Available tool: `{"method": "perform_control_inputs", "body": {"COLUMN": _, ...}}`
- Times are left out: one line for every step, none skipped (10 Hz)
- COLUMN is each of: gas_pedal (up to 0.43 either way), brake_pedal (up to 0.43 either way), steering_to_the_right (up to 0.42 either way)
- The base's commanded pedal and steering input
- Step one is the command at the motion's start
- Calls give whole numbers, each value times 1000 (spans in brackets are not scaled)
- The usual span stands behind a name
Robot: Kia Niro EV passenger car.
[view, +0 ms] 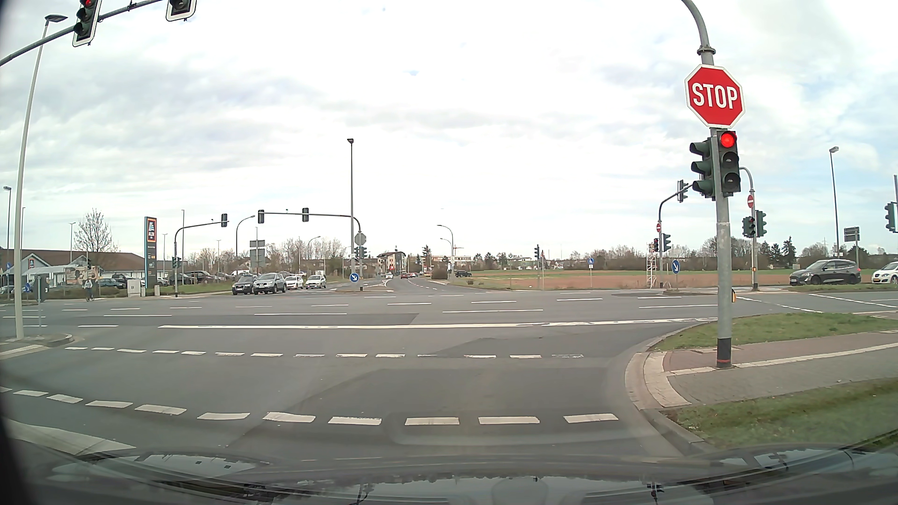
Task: Follow the waypoints while adhering to traffic rules and regulations
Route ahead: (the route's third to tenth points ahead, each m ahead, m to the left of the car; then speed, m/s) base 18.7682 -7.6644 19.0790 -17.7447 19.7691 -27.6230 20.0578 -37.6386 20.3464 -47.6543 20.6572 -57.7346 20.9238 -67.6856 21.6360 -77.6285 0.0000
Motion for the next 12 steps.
{"method": "perform_control_inputs", "body": {"gas_pedal": 0, "brake_pedal": 293, "steering_to_the_right": -1}}
{"method": "perform_control_inputs", "body": {"gas_pedal": 0, "brake_pedal": 287, "steering_to_the_right": 0}}
{"method": "perform_control_inputs", "body": {"gas_pedal": 0, "brake_pedal": 287, "steering_to_the_right": 0}}
{"method": "perform_control_inputs", "body": {"gas_pedal": 0, "brake_pedal": 287, "steering_to_the_right": 0}}
{"method": "perform_control_inputs", "body": {"gas_pedal": 0, "brake_pedal": 293, "steering_to_the_right": 0}}
{"method": "perform_control_inputs", "body": {"gas_pedal": 0, "brake_pedal": 287, "steering_to_the_right": 0}}
{"method": "perform_control_inputs", "body": {"gas_pedal": 0, "brake_pedal": 287, "steering_to_the_right": 0}}
{"method": "perform_control_inputs", "body": {"gas_pedal": 0, "brake_pedal": 287, "steering_to_the_right": 0}}
{"method": "perform_control_inputs", "body": {"gas_pedal": 0, "brake_pedal": 287, "steering_to_the_right": 0}}
{"method": "perform_control_inputs", "body": {"gas_pedal": 0, "brake_pedal": 293, "steering_to_the_right": -1}}
{"method": "perform_control_inputs", "body": {"gas_pedal": 0, "brake_pedal": 287, "steering_to_the_right": 0}}
{"method": "perform_control_inputs", "body": {"gas_pedal": 0, "brake_pedal": 287, "steering_to_the_right": 0}}
